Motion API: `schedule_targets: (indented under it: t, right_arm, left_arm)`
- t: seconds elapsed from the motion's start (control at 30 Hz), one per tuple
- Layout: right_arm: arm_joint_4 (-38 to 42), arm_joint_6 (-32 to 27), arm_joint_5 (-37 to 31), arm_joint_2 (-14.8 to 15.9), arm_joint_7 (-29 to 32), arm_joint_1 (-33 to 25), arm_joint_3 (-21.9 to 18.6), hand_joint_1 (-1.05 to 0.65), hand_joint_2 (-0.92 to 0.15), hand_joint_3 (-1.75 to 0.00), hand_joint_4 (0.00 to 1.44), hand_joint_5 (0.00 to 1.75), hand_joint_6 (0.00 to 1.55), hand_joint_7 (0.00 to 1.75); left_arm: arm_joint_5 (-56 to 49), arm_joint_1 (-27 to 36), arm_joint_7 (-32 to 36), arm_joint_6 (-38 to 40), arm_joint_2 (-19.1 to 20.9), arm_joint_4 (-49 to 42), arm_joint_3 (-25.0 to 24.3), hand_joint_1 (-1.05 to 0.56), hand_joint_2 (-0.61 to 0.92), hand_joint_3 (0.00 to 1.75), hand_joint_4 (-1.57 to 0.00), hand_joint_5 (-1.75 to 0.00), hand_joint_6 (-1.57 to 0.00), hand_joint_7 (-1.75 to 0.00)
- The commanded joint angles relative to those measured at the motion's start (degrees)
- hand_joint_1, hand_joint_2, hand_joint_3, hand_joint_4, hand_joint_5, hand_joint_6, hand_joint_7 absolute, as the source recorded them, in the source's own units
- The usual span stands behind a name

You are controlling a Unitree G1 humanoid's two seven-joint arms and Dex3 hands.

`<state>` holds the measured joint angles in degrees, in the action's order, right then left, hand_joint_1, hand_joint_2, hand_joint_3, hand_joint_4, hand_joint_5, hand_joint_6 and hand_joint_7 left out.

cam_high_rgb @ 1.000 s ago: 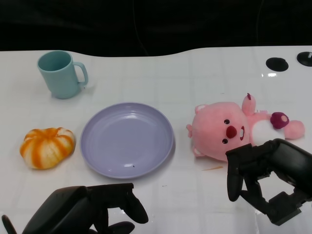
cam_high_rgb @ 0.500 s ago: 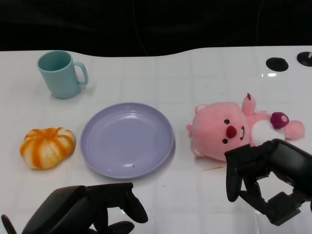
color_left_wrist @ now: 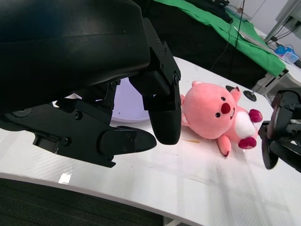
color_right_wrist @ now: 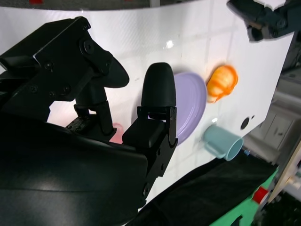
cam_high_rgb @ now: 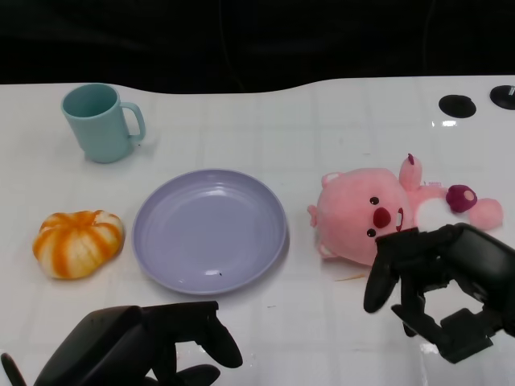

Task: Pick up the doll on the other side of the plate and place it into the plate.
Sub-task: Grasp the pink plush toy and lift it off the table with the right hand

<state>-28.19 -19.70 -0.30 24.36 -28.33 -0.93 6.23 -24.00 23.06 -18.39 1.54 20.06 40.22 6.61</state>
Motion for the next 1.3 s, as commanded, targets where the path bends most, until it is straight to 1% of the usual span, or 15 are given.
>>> schedule_targets:
  t: [0.03,0.17,0.23,0.27,0.4,0.5,0.57,0.63,0.7,0.8,0.9,1.0,1.1,1.17,1.3]
  right_arm:
    - [-1.69,-3.76,-0.59,-0.96,2.68,0.81,-0.82,-0.05,-0.6,-0.86,0.6,1.32,0.59,0.9]
    - [-2.38,-6.79,-2.21,-2.41,6.39,1.3,-1.18,-0.17,-0.85,-0.33,0.58,1.23,0.49,0.75]
    - [-2.52,-7.91,-2.63,-2.8,7.64,1.62,-1.47,-0.22,-0.91,-0.2,0.54,1.21,0.4,0.68]
    - [-2.58,-8.44,-2.78,-2.99,8.11,1.78,-1.62,-0.24,-0.91,-0.18,0.53,1.21,0.37,0.66]
    - [-2.82,-10.27,-4.28,-2.86,9.85,2.54,-1.91,-0.34,-0.92,-0.13,0.45,1.27,0.25,0.57]
    - [-3.01,-11.91,-6.04,-2.39,10.81,3.39,-1.97,-0.36,-0.92,-0.08,0.42,1.28,0.23,0.54]
    - [-2.43,-11.97,-8.0,-1.07,10.71,4.13,-1.5,-0.38,-0.92,-0.05,0.4,1.27,0.21,0.52]
    - [-2.34,-14.26,-11.57,1.67,9.77,5.42,0.04,-0.42,-0.92,-0.03,0.37,1.25,0.2,0.51]
    - [-2.73,-16.49,-13.72,3.12,9.01,6.28,1.03,-0.45,-0.91,-0.02,0.33,1.23,0.17,0.48]
    - [-3.18,-17.85,-18.08,5.75,8.39,7.17,3.49,-0.49,-0.9,-0.01,0.32,1.18,0.16,0.42]
    - [-3.03,-17.62,-22.88,7.97,7.47,8.05,6.35,-0.55,-0.9,0.0,0.36,1.03,0.18,0.3]
    - [-2.49,-17.13,-25.9,8.89,6.61,8.65,7.96,-0.56,-0.9,0.0,0.4,0.91,0.21,0.23]
    - [-1.74,-18.22,-28.99,9.96,4.39,10.01,10.01,-0.59,-0.91,-0.01,0.45,0.64,0.24,0.11]
    - [-1.14,-19.14,-30.94,10.59,2.25,11.26,11.5,-0.61,-0.92,-0.03,0.44,0.51,0.25,0.07]
    - [0.47,-20.22,-33.97,10.47,-0.62,13.38,13.88,-0.65,-0.92,-0.07,0.4,0.43,0.27,0.06]
  left_arm:
    - [0.49,-0.08,-0.66,0.18,0.78,0.39,-0.53,-0.21,0.92,0.41,-0.62,-1.71,-0.69,-0.98]
    - [0.51,0.05,-0.7,0.21,0.89,0.41,-0.68,-0.21,0.92,0.41,-0.62,-1.7,-0.7,-0.98]
    - [0.67,0.13,-0.62,-0.08,0.92,0.31,-0.75,-0.21,0.92,0.41,-0.62,-1.7,-0.7,-0.97]
    - [0.73,0.18,-0.62,-0.13,0.93,0.3,-0.79,-0.21,0.92,0.41,-0.62,-1.71,-0.7,-0.97]
    - [0.85,0.38,-0.8,0.19,0.93,0.54,-0.9,-0.22,0.92,0.41,-0.62,-1.7,-0.7,-0.96]
    - [1.08,0.3,-0.87,-0.01,1.06,0.44,-1.01,-0.21,0.92,0.41,-0.61,-1.68,-0.7,-0.97]
    - [1.15,0.3,-0.93,0.19,1.07,0.51,-1.04,-0.21,0.92,0.41,-0.61,-1.67,-0.7,-0.97]
    - [1.15,0.3,-1.0,0.34,1.07,0.61,-1.07,-0.21,0.92,0.41,-0.61,-1.67,-0.7,-0.97]
    - [1.16,0.32,-1.02,0.41,1.09,0.71,-1.1,-0.21,0.92,0.41,-0.62,-1.67,-0.7,-0.97]
    - [1.2,0.28,-0.85,-0.05,1.21,0.41,-1.18,-0.21,0.92,0.4,-0.62,-1.67,-0.7,-0.96]
    - [1.19,0.13,-1.03,0.68,1.13,0.45,-1.2,-0.21,0.92,0.41,-0.62,-1.66,-0.7,-0.97]
    - [1.04,-0.19,-0.91,0.7,1.09,0.17,-1.08,-0.2,0.92,0.41,-0.63,-1.67,-0.7,-0.96]
    - [1.0,-0.52,-0.88,0.69,1.08,-0.14,-0.95,-0.21,0.91,0.42,-0.63,-1.67,-0.71,-0.96]
    - [0.88,-0.7,-0.89,0.8,1.08,-0.21,-0.84,-0.21,0.91,0.41,-0.63,-1.67,-0.71,-0.96]
    - [0.99,-0.72,-1.16,1.29,1.13,-0.06,-0.71,-0.21,0.92,0.41,-0.63,-1.68,-0.7,-0.96]
